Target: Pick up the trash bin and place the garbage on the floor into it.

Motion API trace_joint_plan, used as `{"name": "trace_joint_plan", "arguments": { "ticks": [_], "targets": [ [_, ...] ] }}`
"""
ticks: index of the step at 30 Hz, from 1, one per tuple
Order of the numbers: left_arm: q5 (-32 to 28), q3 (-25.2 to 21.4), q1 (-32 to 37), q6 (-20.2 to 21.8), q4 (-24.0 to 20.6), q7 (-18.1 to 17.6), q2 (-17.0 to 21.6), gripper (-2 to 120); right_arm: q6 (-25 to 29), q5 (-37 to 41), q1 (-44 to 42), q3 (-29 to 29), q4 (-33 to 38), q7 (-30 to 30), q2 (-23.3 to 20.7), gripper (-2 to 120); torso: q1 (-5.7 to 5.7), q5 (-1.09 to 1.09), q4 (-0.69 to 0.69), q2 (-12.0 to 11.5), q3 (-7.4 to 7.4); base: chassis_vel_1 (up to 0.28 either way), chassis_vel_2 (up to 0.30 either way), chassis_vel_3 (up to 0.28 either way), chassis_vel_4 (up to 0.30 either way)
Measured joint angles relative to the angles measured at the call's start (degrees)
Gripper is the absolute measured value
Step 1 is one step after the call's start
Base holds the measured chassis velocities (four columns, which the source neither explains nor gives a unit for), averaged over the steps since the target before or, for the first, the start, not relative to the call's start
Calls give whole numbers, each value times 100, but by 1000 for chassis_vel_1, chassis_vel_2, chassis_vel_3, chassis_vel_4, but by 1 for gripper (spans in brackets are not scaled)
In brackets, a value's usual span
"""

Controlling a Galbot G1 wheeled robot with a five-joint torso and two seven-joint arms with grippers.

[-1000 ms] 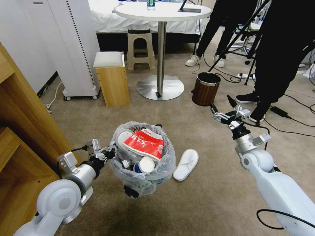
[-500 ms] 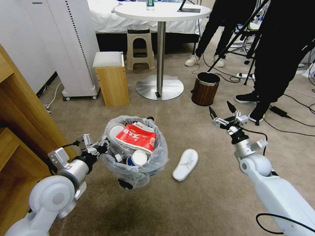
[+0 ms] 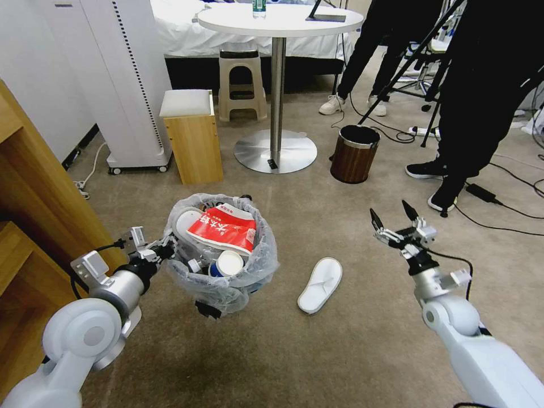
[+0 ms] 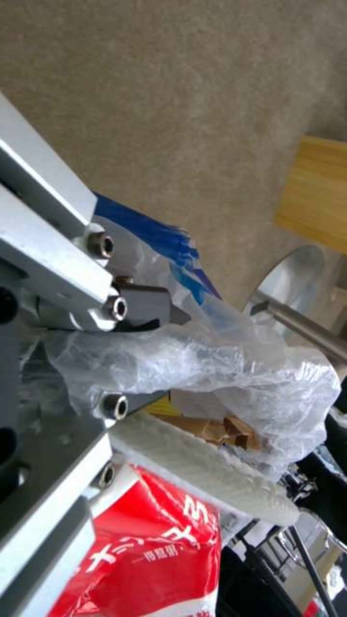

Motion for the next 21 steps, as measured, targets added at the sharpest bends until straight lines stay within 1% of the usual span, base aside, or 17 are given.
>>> {"name": "trace_joint_plan", "arguments": {
  "ticks": [5,21],
  "targets": [
    [8,26,-1,-1,-19,1,-16,3,30,-27,23,3,-40,-8,22,100,0,0,2,0,0,-21,21,21,-16],
    [43,23,96,-32,-59,42,-24,3,64,-58,226,-205,-169,-21,36,100,0,1,1,0,1,-77,65,72,-69]
  ]
}}
